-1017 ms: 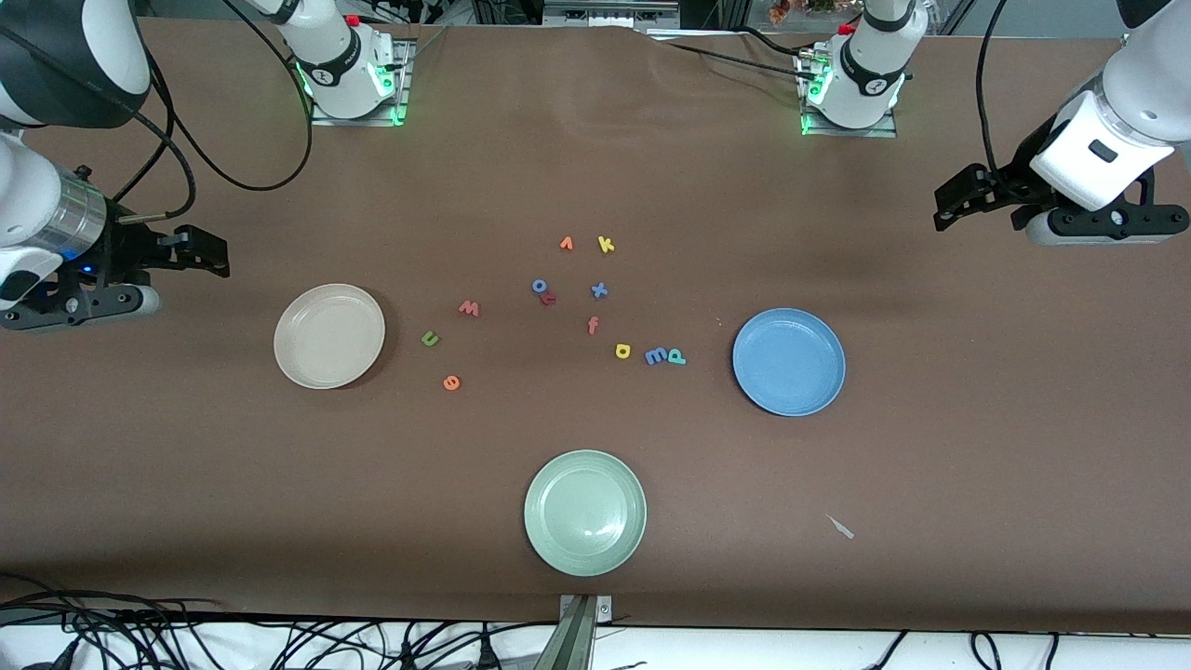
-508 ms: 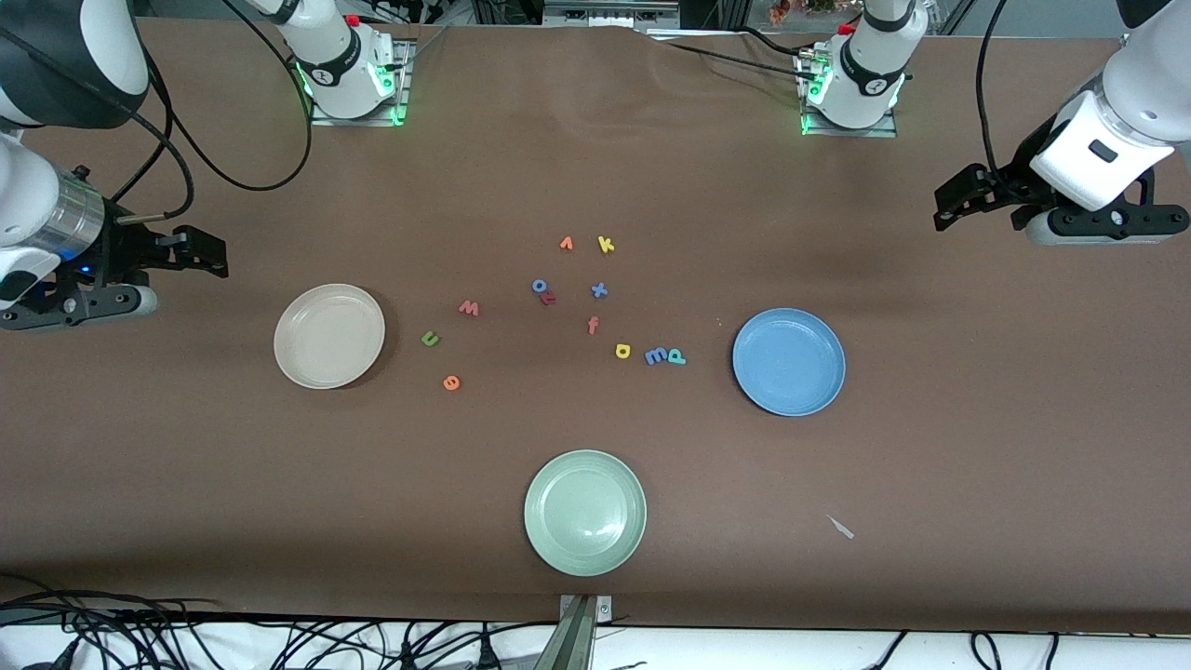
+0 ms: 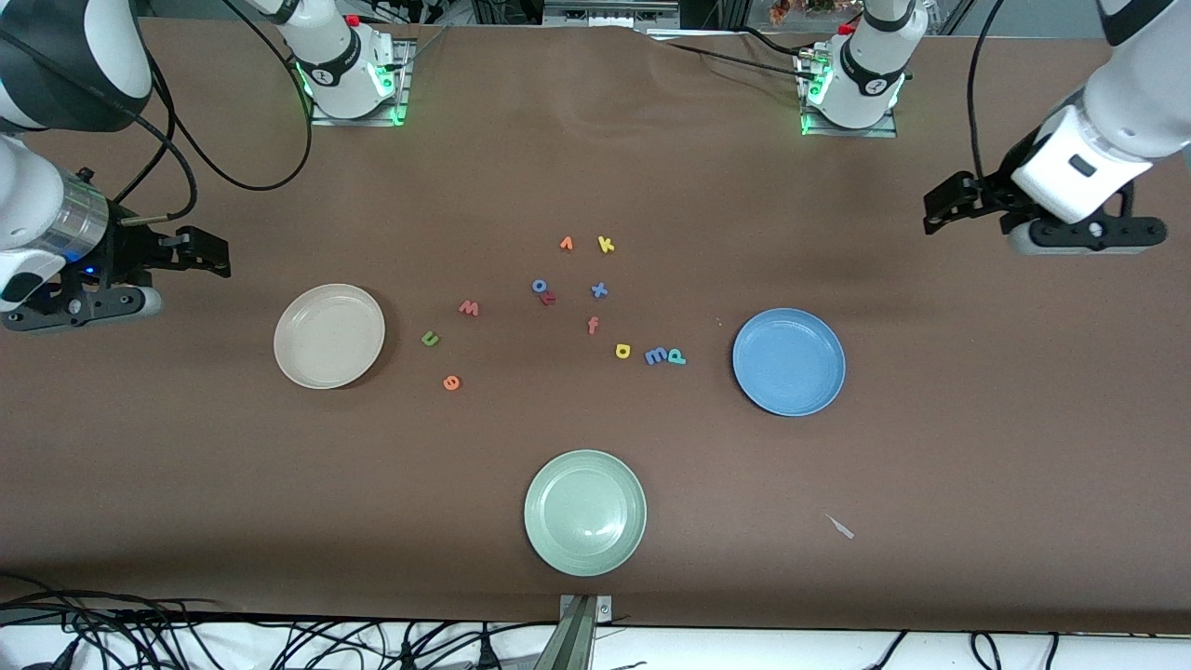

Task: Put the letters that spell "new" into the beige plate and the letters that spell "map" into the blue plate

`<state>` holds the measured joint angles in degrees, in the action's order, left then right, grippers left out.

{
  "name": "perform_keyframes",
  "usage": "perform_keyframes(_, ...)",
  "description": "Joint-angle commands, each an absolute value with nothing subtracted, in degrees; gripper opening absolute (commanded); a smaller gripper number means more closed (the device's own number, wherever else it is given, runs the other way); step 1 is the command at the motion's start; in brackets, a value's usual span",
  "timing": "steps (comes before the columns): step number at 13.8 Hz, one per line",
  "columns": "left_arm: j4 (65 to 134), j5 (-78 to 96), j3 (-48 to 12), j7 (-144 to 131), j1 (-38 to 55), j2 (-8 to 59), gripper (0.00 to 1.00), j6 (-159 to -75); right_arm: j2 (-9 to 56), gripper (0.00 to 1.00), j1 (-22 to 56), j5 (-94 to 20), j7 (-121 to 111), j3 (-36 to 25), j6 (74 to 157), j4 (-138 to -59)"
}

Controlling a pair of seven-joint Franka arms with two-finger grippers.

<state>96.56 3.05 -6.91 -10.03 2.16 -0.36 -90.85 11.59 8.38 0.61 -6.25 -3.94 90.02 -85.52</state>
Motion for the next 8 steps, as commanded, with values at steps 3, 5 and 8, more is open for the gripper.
perform_keyframes(3,95.8,3.95,-12.04,-9.49,3.42,4.3,1.0,-89.3,11.16,1.0,8.61,-1.48,-3.35,-1.5,96.66,-91.48)
perform_keyframes(5,95.8,3.78,-13.18,-8.53,4.83,7.19,1.0,-89.47,11.16,1.0,8.61,-2.28,0.33,0.69,101.31,-94.55)
perform_keyframes(8,95.8,3.69,-15.55,-5.1,7.9,12.56,1.0,-93.23,11.25,1.0,8.7,-2.29,6.92,5.0,108.96,-100.35)
